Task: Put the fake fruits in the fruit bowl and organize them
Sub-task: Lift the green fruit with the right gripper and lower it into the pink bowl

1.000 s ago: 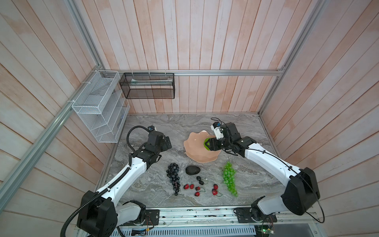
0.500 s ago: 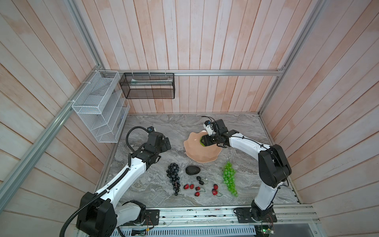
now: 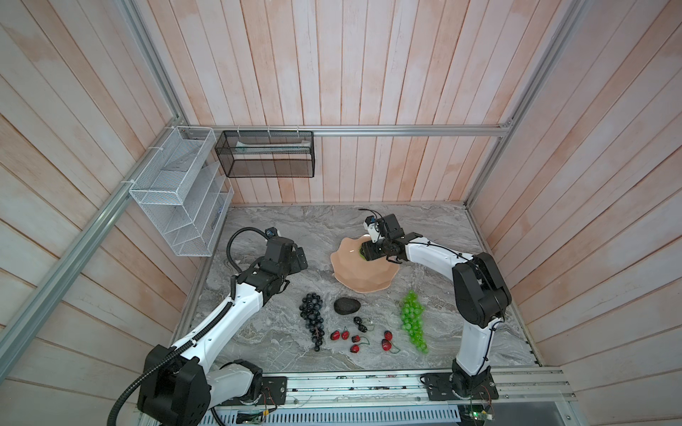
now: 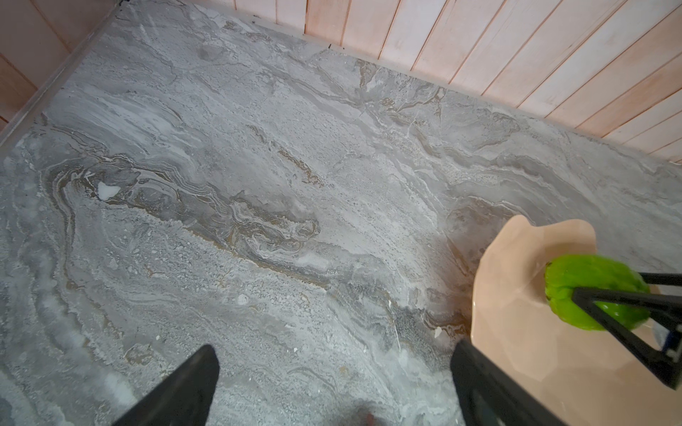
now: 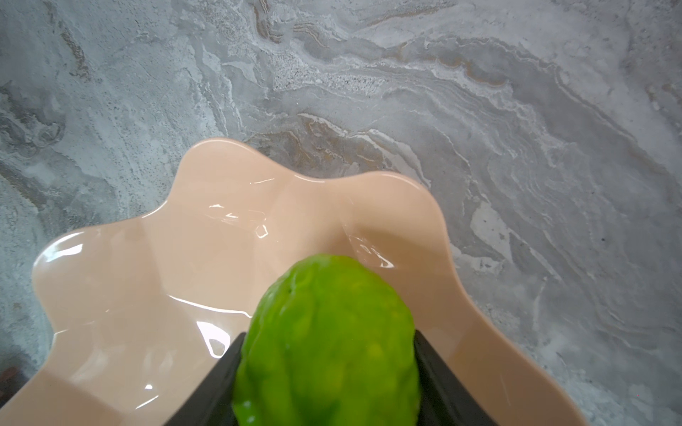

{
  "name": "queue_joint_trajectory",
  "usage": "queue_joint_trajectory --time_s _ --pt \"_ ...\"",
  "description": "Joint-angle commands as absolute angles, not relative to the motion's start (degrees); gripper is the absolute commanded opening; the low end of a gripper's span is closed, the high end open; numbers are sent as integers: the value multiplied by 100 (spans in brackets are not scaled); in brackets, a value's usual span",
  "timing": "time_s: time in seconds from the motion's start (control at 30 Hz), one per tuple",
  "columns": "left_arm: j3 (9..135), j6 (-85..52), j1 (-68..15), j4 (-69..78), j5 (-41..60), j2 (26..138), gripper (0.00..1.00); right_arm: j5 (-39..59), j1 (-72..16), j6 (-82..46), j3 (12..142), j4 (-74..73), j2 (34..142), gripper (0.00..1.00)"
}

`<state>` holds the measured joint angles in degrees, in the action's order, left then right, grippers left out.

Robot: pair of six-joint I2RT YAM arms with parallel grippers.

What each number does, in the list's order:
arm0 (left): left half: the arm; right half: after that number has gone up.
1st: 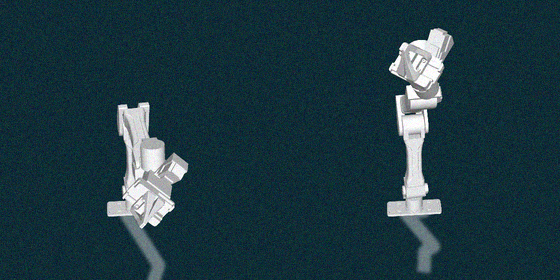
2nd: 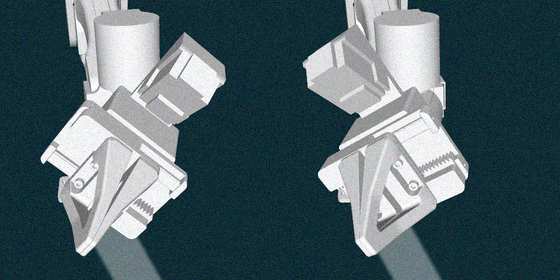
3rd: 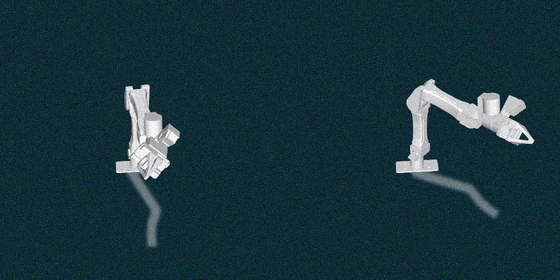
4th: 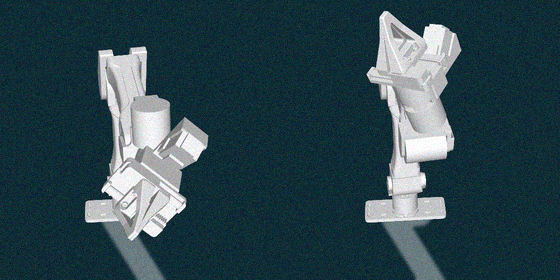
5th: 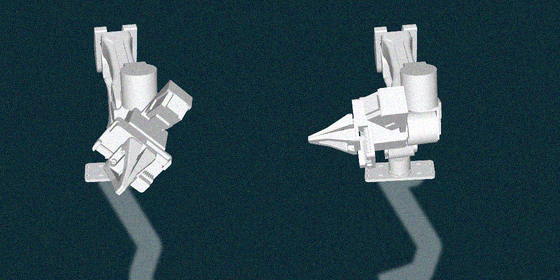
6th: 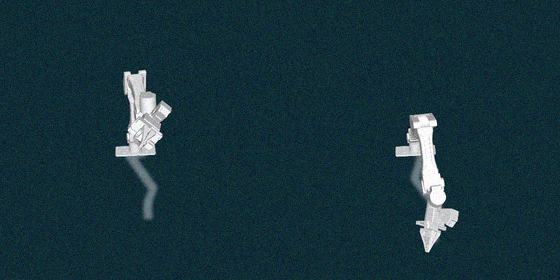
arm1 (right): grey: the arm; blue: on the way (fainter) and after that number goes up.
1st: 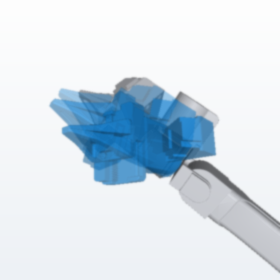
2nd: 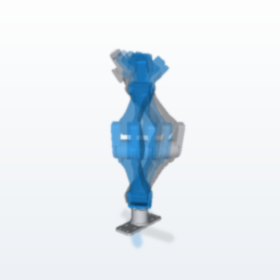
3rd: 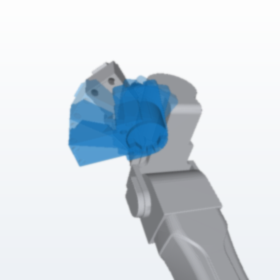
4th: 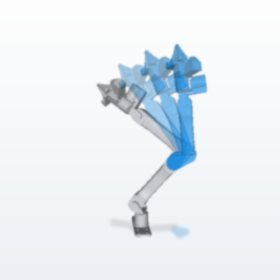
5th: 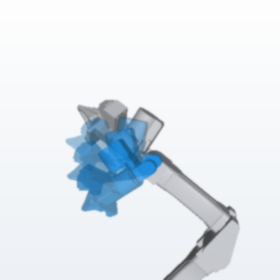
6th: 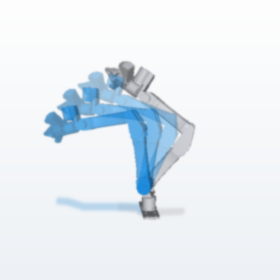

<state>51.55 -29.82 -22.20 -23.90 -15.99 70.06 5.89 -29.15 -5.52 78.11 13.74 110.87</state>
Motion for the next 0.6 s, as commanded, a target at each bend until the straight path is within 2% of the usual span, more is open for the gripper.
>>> queue_joint_trajectory --time_s 0.0,0.37,0.57 --pt "5299 -3016 -2224 -2479 -1731 7014 100 493 -2891 -480 7841 1191 11219 61" --pt "5273 -3011 -2224 -2522 -1684 6932 100 368 -2938 -463 7789 1148 11355 65" --pt "5273 -2971 -2224 -2591 -1705 6858 100 400 -3013 -451 7812 1193 11338 72"
